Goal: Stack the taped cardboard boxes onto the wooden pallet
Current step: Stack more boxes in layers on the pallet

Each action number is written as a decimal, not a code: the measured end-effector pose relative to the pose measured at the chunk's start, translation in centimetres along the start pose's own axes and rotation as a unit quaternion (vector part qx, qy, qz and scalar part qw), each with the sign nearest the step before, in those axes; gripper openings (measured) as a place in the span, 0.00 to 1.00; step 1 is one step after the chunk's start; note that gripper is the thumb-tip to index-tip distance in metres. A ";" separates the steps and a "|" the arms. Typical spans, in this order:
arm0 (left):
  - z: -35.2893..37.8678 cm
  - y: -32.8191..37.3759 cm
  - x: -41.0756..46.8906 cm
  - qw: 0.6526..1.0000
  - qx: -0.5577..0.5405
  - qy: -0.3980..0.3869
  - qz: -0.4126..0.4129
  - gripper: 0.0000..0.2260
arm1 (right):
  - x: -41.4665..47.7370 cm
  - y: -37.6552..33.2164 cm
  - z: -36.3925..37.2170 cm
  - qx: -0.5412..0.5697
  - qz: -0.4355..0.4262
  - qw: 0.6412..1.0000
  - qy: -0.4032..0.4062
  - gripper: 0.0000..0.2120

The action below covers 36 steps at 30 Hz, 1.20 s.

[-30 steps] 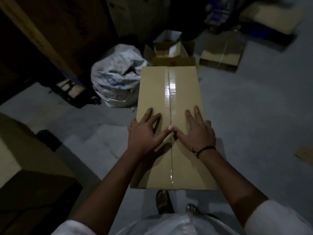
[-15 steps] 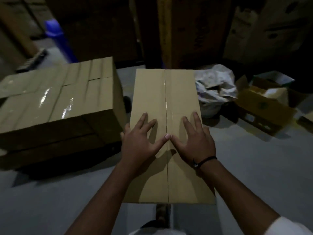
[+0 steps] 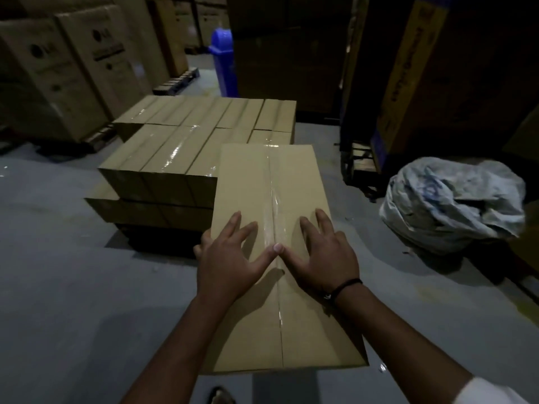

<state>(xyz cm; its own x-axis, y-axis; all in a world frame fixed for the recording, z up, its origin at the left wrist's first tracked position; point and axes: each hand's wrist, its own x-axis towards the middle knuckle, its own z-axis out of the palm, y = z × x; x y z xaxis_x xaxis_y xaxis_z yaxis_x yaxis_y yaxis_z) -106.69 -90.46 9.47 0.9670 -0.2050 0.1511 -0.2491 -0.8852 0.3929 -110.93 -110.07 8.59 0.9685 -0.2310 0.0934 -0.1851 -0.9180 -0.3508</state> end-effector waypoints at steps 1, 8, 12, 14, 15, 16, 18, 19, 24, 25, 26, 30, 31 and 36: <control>-0.4 -1.4 0.6 1.000 0.000 0.003 -0.008 0.38 | 0.8 -1.4 0.6 0.001 -0.005 1.000 -0.005 0.43; -4.0 -12.8 6.0 0.999 -0.007 0.020 -0.027 0.39 | 7.1 -12.3 5.9 0.005 -0.026 1.000 -0.007 0.45; -6.6 -18.9 9.0 0.999 -0.002 0.037 -0.030 0.39 | 10.3 -18.8 8.8 0.018 -0.034 0.999 -0.004 0.45; -7.8 -21.5 10.2 0.998 -0.003 0.045 -0.034 0.39 | 11.6 -21.6 9.8 0.025 -0.041 0.999 0.002 0.45; -8.4 -22.7 10.7 0.998 -0.001 0.050 -0.036 0.39 | 12.2 -23.0 10.2 0.028 -0.046 0.999 0.003 0.44; -9.0 -23.9 11.2 0.998 0.003 0.054 -0.039 0.40 | 12.8 -24.3 10.6 0.031 -0.052 0.998 0.002 0.43; -10.1 -26.4 12.3 0.997 0.011 0.064 -0.048 0.39 | 14.2 -26.9 11.3 0.033 -0.064 0.997 -0.002 0.43; -10.6 -27.5 12.9 0.996 0.014 0.067 -0.053 0.39 | 14.9 -28.2 11.8 0.033 -0.071 0.997 -0.004 0.43; -12.7 -33.6 15.7 0.993 0.024 0.069 -0.092 0.40 | 19.2 -34.5 14.6 0.037 -0.110 0.993 -0.016 0.41; -12.9 -34.9 16.5 0.992 0.026 0.067 -0.099 0.40 | 20.2 -35.7 15.4 0.039 -0.116 0.992 -0.021 0.41; -13.2 -36.3 17.3 0.992 0.030 0.066 -0.107 0.40 | 21.2 -37.0 16.2 0.040 -0.122 0.991 -0.028 0.41; -13.8 -42.6 20.9 0.987 0.052 0.063 -0.141 0.39 | 26.1 -42.4 20.5 0.045 -0.142 0.988 -0.045 0.41; -13.9 -44.3 22.0 0.985 0.056 0.063 -0.151 0.39 | 27.4 -43.8 21.7 0.047 -0.147 0.987 -0.051 0.41; -15.3 -53.1 28.4 0.973 0.073 0.041 -0.216 0.39 | 35.2 -51.9 27.7 0.062 -0.172 0.978 -0.096 0.41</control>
<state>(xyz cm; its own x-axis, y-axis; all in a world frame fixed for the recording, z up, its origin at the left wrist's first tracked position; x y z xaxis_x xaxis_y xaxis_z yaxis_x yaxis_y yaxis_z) -66.81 -42.91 6.80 0.9707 0.2284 0.0742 0.1960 -0.9321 0.3044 -62.65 -61.60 4.22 0.9854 0.1616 0.0528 0.1682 -0.8816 -0.4410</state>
